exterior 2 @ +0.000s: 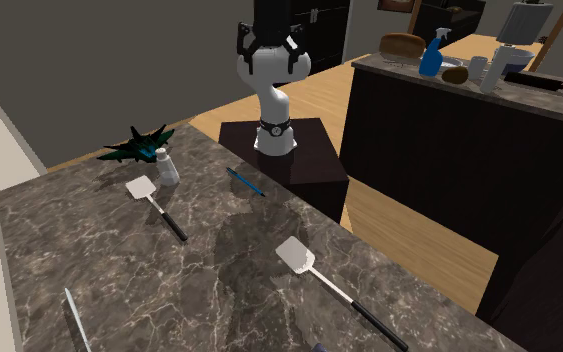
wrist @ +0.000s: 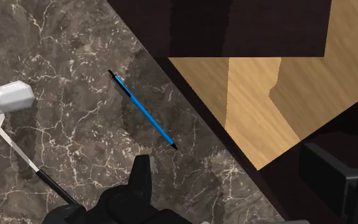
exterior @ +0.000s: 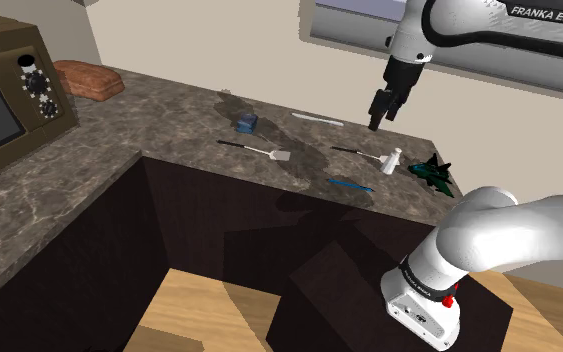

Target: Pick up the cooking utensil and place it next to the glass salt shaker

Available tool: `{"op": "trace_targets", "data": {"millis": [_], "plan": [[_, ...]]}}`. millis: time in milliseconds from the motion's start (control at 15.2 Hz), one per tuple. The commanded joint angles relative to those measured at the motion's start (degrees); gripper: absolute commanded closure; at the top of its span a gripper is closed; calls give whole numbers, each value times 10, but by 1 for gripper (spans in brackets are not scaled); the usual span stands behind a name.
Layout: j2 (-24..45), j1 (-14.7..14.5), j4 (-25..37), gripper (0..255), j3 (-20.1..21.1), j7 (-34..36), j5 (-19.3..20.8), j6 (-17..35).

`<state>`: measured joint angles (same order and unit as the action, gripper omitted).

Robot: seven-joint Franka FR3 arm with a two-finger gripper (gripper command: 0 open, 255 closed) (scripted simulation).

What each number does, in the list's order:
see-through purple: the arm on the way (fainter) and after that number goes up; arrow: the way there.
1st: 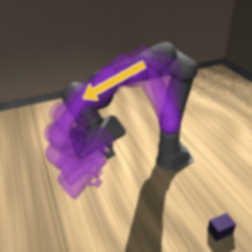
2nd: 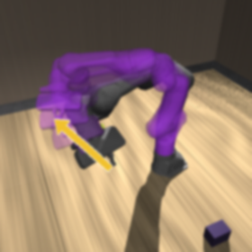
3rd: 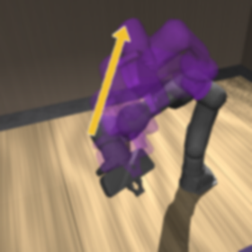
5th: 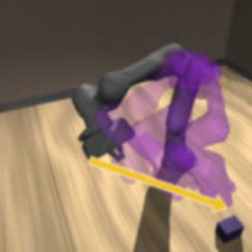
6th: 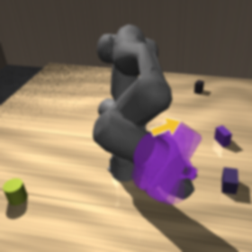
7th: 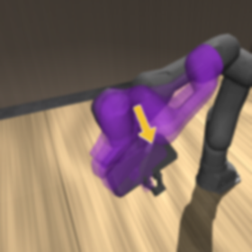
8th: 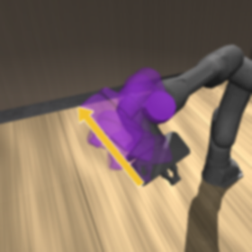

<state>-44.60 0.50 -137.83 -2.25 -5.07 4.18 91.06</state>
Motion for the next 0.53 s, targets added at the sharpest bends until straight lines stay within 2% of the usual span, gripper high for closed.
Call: {"op": "trace_targets", "data": {"millis": [0,462], "plan": [[0,0,0,0,0,0,0,0],[129,-21,11,0,-24,-60,3,131]]}}
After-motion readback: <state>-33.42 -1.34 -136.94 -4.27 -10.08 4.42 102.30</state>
